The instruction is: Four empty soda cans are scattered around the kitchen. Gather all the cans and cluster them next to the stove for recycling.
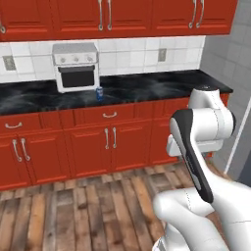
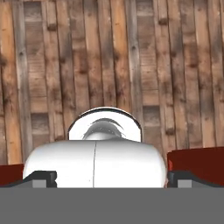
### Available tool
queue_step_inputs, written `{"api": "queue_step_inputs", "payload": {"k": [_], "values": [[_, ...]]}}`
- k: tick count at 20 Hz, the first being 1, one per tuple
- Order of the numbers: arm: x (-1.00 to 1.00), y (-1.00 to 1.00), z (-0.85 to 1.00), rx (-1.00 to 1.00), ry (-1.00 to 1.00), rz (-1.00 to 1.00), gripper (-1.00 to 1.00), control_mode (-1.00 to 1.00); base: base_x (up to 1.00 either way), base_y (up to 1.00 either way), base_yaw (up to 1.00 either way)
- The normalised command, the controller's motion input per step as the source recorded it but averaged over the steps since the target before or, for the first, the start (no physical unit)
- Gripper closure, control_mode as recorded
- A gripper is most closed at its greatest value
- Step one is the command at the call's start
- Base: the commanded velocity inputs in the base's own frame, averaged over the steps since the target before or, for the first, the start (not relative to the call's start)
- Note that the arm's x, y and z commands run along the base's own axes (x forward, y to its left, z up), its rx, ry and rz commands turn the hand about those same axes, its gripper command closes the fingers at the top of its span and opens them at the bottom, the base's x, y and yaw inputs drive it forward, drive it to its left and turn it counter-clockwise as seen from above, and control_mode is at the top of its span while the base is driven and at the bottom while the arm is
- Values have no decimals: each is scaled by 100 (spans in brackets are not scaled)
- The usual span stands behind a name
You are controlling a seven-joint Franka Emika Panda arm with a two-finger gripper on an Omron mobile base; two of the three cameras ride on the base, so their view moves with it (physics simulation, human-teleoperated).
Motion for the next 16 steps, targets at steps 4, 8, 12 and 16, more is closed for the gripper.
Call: {"api": "queue_step_inputs", "payload": {"k": [4, 8, 12, 16], "values": [[0, 0, 0, 0, 0, 0, -100, 100, 78, 41, 8], [0, 0, 0, 0, 0, 0, -100, 100, 82, 48, 10], [0, 0, 0, 0, 0, 0, -100, 100, 80, 34, 5], [0, 0, 0, 0, 0, 0, -100, 100, 71, 19, 0]]}}
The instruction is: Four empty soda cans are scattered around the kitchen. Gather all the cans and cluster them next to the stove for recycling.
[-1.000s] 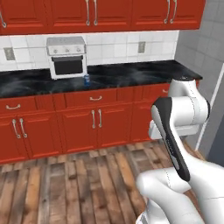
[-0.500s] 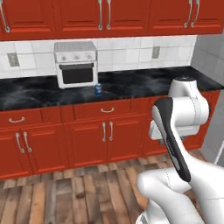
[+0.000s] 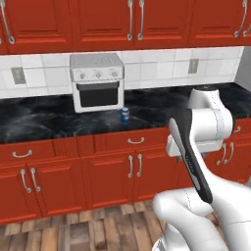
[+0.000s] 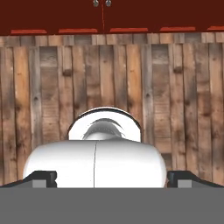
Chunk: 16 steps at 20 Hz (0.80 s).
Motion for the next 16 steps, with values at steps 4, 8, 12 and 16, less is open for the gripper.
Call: {"api": "queue_step_inputs", "payload": {"k": [4, 8, 12, 16], "values": [[0, 0, 0, 0, 0, 0, -100, 100, 60, 5, 0], [0, 0, 0, 0, 0, 0, -100, 100, 38, 13, 0], [0, 0, 0, 0, 0, 0, -100, 100, 46, 14, 0], [0, 0, 0, 0, 0, 0, -100, 100, 58, 24, 0]]}}
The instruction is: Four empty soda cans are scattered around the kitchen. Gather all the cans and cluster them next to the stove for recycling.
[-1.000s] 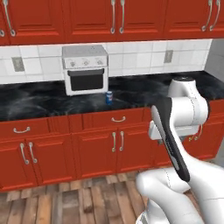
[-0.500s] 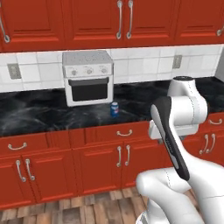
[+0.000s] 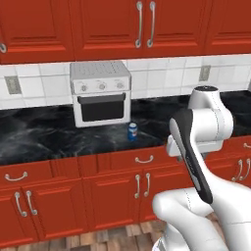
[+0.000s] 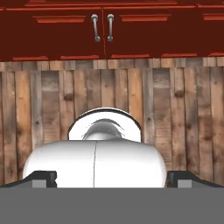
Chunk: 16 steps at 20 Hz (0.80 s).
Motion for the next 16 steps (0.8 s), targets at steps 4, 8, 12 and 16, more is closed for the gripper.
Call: {"api": "queue_step_inputs", "payload": {"k": [4, 8, 12, 16], "values": [[0, 0, 0, 0, 0, 0, -100, 100, 62, 23, 0], [0, 0, 0, 0, 0, 0, -100, 100, 53, 19, 0], [0, 0, 0, 0, 0, 0, -100, 100, 43, 24, 0], [0, 0, 0, 0, 0, 0, -100, 100, 33, 26, -4]]}}
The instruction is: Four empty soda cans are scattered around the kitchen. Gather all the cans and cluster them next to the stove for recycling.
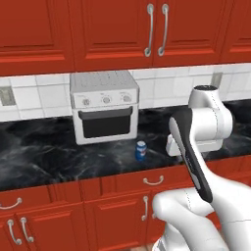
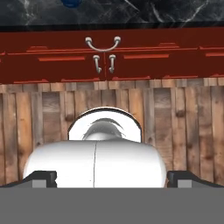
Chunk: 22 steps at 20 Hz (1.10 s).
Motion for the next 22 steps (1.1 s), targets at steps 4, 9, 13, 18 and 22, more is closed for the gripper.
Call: {"api": "queue_step_inputs", "payload": {"k": [4, 9, 13, 18, 22], "values": [[0, 0, 0, 0, 0, 0, -100, 100, 38, 30, -3], [0, 0, 0, 0, 0, 0, -100, 100, 33, 41, -2], [0, 0, 0, 0, 0, 0, -100, 100, 30, 40, -1], [0, 0, 0, 0, 0, 0, -100, 100, 36, 22, 0], [0, 0, 0, 0, 0, 0, -100, 100, 41, 0, 0]]}}
